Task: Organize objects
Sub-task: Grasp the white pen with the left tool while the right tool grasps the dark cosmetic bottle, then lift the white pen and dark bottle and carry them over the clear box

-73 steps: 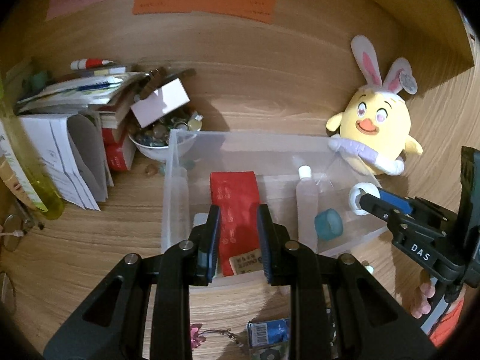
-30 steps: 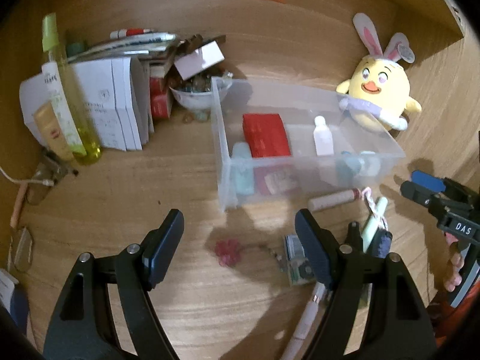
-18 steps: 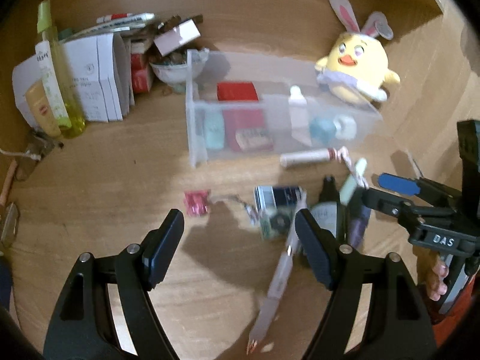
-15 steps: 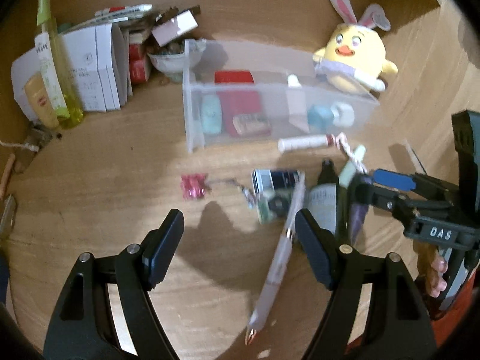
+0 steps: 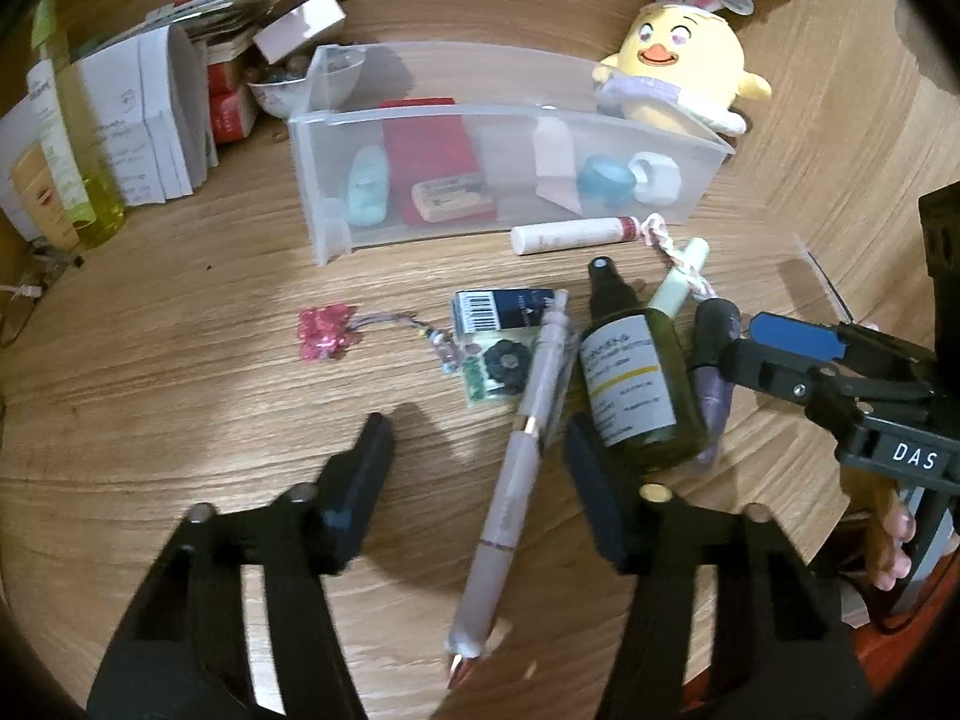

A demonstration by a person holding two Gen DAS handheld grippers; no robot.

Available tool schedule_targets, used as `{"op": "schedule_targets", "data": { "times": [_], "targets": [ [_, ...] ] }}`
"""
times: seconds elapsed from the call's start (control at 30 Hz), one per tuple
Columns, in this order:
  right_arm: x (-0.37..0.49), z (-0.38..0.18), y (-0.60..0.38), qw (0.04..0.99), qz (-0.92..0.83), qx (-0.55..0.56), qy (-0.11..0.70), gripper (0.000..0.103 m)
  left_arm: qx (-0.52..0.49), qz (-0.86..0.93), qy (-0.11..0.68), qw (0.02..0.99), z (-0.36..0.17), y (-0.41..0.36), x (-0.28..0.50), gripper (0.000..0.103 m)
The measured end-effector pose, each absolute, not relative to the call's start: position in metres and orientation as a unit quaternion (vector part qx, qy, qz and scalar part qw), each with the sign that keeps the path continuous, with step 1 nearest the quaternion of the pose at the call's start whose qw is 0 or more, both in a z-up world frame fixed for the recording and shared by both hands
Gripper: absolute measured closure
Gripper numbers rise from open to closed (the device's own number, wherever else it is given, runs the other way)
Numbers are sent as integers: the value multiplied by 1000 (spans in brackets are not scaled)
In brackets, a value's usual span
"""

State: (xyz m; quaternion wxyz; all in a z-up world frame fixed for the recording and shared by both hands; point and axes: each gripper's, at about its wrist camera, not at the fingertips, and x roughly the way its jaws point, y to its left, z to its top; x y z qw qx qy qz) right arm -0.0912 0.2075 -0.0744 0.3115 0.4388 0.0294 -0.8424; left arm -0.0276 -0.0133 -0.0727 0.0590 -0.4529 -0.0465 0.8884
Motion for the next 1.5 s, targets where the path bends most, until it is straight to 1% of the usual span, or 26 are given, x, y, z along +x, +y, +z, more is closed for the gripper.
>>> {"op": "schedule_targets", "data": {
  "times": [0.03, 0.1, 0.13, 0.2, 0.3, 0.33, 0.4, 0.53, 0.63, 0.7, 0.9, 1.27, 1.5],
  "targets": [
    [-90, -74, 208, 313, -841, 440, 26, 50, -452, 889, -46, 61, -73, -12, -28, 54],
    [-90, -74, 207, 317, -838, 443, 22, 54, -451, 889, -45, 65, -72, -9, -28, 65],
    [-89, -75, 205, 325, -834, 446, 20, 55, -451, 889, -43, 66, -72, -9, -29, 67],
    [-88, -77, 199, 339, -827, 449, 18, 55, -450, 890, -42, 67, -72, -7, -29, 75],
    [-86, -78, 191, 347, -824, 446, 23, 55, -447, 891, -41, 68, -72, -5, -30, 84],
    [-86, -78, 189, 348, -824, 446, 24, 56, -446, 892, -40, 68, -72, -5, -29, 85],
    [-87, -79, 188, 352, -822, 446, 22, 58, -445, 892, -43, 70, -72, -6, -29, 91],
    [-89, -79, 189, 370, -809, 456, 7, 71, -438, 895, -49, 69, -69, -9, -26, 91],
    [-89, -78, 192, 368, -810, 456, 12, 78, -426, 900, -53, 69, -62, -12, -22, 91],
    [-88, -76, 195, 357, -817, 452, 24, 80, -421, 903, -54, 69, -58, -13, -20, 91],
    [-92, -70, 192, 333, -832, 440, 54, 80, -407, 909, -63, 67, -51, -20, -20, 91],
    [-100, -76, 152, 356, -821, 431, 114, 79, -375, 921, -87, 57, -31, -31, -24, 91],
    [-99, -72, 161, 356, -829, 420, 99, 80, -347, 931, -98, 56, -13, -33, -23, 91]
  ]
}}
